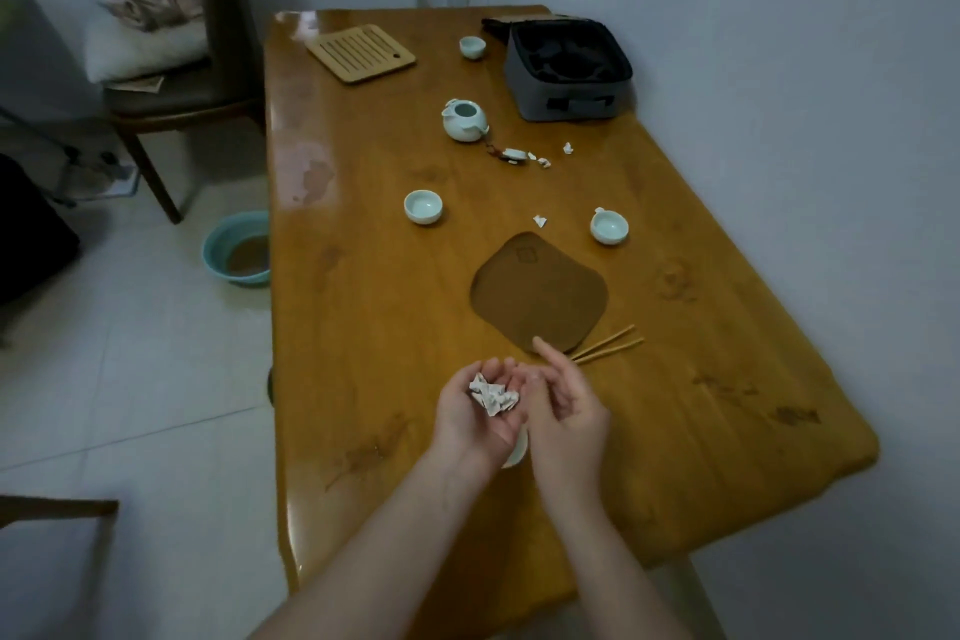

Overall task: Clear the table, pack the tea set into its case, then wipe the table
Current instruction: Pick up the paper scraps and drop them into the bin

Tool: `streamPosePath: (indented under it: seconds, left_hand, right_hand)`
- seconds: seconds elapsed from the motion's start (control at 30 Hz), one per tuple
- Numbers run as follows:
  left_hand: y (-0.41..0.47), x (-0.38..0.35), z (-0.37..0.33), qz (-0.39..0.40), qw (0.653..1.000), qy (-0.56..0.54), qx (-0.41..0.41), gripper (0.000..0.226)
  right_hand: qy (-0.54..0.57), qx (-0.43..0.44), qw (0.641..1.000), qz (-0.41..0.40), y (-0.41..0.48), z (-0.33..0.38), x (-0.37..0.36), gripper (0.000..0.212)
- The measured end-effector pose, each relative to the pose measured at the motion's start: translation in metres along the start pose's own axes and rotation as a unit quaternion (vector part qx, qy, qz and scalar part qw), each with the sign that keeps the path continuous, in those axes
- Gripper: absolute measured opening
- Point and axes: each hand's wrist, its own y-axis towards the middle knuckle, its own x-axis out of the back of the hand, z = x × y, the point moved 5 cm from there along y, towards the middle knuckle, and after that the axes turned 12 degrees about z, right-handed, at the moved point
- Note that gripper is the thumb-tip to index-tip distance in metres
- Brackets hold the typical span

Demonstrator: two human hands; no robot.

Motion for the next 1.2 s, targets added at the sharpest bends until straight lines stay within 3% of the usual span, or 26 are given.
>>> streamPosePath:
  seconds: [0.2,0.43,0.67,0.87,1.2]
  left_hand:
    - [-0.024,0.014,-0.032,-0.013,1.000,0.025,-0.009,0.034]
    - [-0.036,0.025,-0.066,-0.024,0.999,0.023,-0.032,0.032]
    - [-0.030,0.030,-0.132,-0.030,0.999,0.037,-0.015,0.031]
    - [-0.030,0.028,-0.195,-0.034,0.995,0.093,0.023,0.032]
    - [-0.014,0.002,-0.236,-0.017,0.990,0.130,0.050,0.033]
  right_hand:
    - [0.035,-0.043,0.998,-0.040,-0.013,-0.011,-0.035,0.028]
    - [0.162,-0.098,0.979,-0.073,-0.007,-0.021,-0.067,0.020]
    - [0.321,-0.126,0.927,-0.145,0.008,-0.021,-0.124,0.022]
    - [0.445,-0.148,0.858,-0.210,0.016,-0.016,-0.190,0.026]
    - [0.480,-0.147,0.830,-0.242,0.043,-0.011,-0.226,0.030]
